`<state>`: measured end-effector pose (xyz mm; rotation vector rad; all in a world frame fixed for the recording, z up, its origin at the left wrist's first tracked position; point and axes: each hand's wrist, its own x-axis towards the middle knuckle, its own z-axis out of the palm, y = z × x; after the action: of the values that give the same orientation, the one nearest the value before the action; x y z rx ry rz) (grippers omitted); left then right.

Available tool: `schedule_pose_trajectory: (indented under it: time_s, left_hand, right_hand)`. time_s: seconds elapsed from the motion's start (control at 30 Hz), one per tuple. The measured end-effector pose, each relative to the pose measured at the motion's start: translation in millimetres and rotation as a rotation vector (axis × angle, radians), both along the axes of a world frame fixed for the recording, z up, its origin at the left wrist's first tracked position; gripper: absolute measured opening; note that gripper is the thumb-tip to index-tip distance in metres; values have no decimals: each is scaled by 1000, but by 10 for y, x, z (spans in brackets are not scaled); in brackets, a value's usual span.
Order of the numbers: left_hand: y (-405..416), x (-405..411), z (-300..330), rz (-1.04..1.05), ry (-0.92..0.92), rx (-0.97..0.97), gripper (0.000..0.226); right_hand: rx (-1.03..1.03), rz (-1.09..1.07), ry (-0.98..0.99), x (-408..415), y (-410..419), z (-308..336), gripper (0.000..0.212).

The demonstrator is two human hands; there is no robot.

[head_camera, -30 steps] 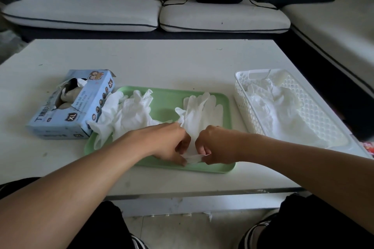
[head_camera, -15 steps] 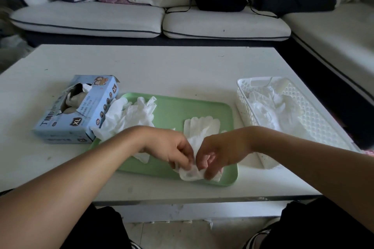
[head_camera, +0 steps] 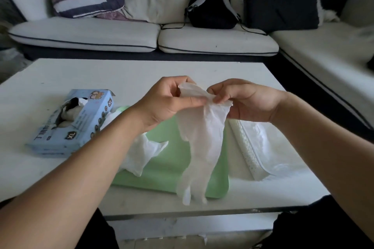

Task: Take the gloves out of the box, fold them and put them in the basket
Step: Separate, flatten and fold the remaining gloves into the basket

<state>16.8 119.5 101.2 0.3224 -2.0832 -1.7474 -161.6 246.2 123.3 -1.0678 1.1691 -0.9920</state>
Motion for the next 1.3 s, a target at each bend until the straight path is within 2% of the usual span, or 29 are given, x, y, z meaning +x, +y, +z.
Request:
schedule_pose_trajectory:
  time_s: [0.07,0.1,0.17,0.2,0.3,0.37,0.47,0.6,0.77,0.93,1.1,1.3]
  left_hand:
    - [31,-15,44,33,48,45,17]
    - [38,-18,59,85,61,50,18]
    - [41,-42,71,202,91,50,22]
    - [40,-58,66,244,112,48,22]
    - [45,-81,66,340,110,31,22]
    - [39,-68,84,363,94,62,14]
    - [34,-40,105,329,75,214,5]
    - [32,-66,99,332,51,296,13]
    - [54,-127,120,296,64,282,20]
    - [153,-220,229,264,136,150,11]
    - [372,-434,447,211,206,152,29]
    - [694,-863,711,193,260,108,22]
  right_hand:
    - [-11,-56,-10,-63,21,13,15]
    - [-17,-69,-28,-90,32,3,27]
    - [-35,-36,-38,-125,52,-22,64]
    - [-54,-32,-23,-107,52,-44,71]
    - [-126,-232,46,-44,11,-77,45]
    - [-151,-364,52,-49,-11,-58,41]
    - [-163,-428,34,-57,-3,-13,45]
    - [-205,-450,-20,-38,-9,0,21]
    - [-273,-518,-52,-42,10,10,19]
    - [-306,-558,51,-151,128,54,19]
    - [-364,-600,86,-322,387,358,22]
    - [-411,-681,183,-576,841,692,22]
